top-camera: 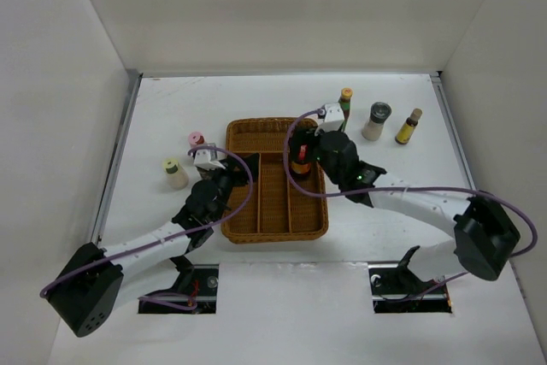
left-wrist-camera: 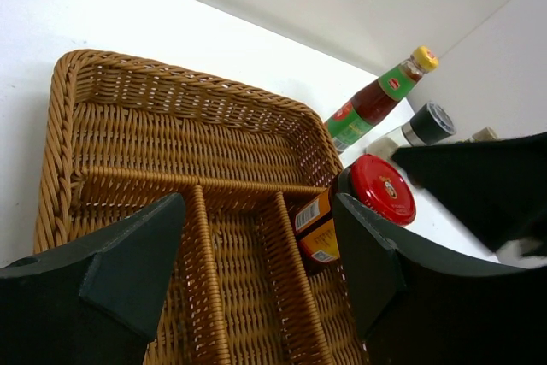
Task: Organize the condiment bottles
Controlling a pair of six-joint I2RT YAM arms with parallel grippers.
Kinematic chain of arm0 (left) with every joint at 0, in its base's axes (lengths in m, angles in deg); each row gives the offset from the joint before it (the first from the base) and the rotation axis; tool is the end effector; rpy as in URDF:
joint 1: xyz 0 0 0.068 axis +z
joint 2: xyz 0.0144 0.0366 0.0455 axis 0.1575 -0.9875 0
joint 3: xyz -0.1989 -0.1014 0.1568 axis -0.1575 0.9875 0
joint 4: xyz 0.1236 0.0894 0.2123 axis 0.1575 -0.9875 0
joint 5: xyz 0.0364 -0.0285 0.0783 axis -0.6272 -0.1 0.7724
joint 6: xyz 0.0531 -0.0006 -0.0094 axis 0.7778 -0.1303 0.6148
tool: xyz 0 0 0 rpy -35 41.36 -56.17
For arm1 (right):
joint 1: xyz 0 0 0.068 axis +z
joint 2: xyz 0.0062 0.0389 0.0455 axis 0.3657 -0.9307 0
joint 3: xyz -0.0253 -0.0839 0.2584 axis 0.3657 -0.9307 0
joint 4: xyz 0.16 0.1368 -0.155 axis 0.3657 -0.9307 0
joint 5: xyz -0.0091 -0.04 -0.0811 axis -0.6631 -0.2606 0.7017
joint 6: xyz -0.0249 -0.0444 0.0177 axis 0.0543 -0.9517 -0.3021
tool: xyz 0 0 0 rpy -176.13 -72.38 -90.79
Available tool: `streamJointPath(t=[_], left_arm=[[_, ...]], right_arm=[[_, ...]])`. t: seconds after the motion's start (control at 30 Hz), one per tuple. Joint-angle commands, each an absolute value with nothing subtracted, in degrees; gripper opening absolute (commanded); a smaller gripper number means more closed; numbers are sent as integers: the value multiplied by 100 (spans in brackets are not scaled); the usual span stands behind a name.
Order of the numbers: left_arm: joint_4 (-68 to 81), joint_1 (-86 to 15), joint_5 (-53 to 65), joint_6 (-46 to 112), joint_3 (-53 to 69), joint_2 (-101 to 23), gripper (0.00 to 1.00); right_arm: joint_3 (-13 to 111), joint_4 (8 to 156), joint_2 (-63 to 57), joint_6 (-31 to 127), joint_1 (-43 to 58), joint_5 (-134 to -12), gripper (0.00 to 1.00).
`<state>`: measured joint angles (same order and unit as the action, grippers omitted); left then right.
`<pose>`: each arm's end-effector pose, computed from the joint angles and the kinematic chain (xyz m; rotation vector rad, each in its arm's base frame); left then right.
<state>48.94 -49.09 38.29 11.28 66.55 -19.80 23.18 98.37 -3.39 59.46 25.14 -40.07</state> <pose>0.1626 -0.1179 0.2144 -0.2475 1.5610 -0.6971 0.2326 0.2242 0.2661 -0.1577 1.8410 0.3902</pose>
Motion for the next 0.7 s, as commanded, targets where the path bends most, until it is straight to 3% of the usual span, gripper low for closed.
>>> streamJointPath(t=[0.0, 0.1, 0.23, 0.3, 0.4, 0.5, 0.67], left_arm=[[5143, -4892, 3775, 1066, 6603, -2018, 69], [5143, -4892, 3766, 1066, 6646, -1939, 69], [5143, -4891, 3757, 1066, 6646, -1903, 69], [5143, -4909, 3757, 1066, 6655, -1895, 69], [5108, -4892, 3757, 1066, 6699, -1798, 69], [5134, -4900, 3775, 1057, 6761, -1771, 69], [5134, -4953, 3740, 1022, 6761, -1745, 69]], right_arm=[[2399, 10090, 185, 5930, 2552, -4013, 87], [2364, 10099, 493, 5869, 2456, -4004, 81], [2556, 10020, 669, 6009, 1842, -4109, 41], [2775, 9819, 608, 6044, 1526, -4075, 35], [3065, 9581, 398, 6036, 990, -4022, 39], [3329, 9457, 152, 5966, 532, -4039, 57], [3839, 9378, -463, 5711, 162, -4434, 77]])
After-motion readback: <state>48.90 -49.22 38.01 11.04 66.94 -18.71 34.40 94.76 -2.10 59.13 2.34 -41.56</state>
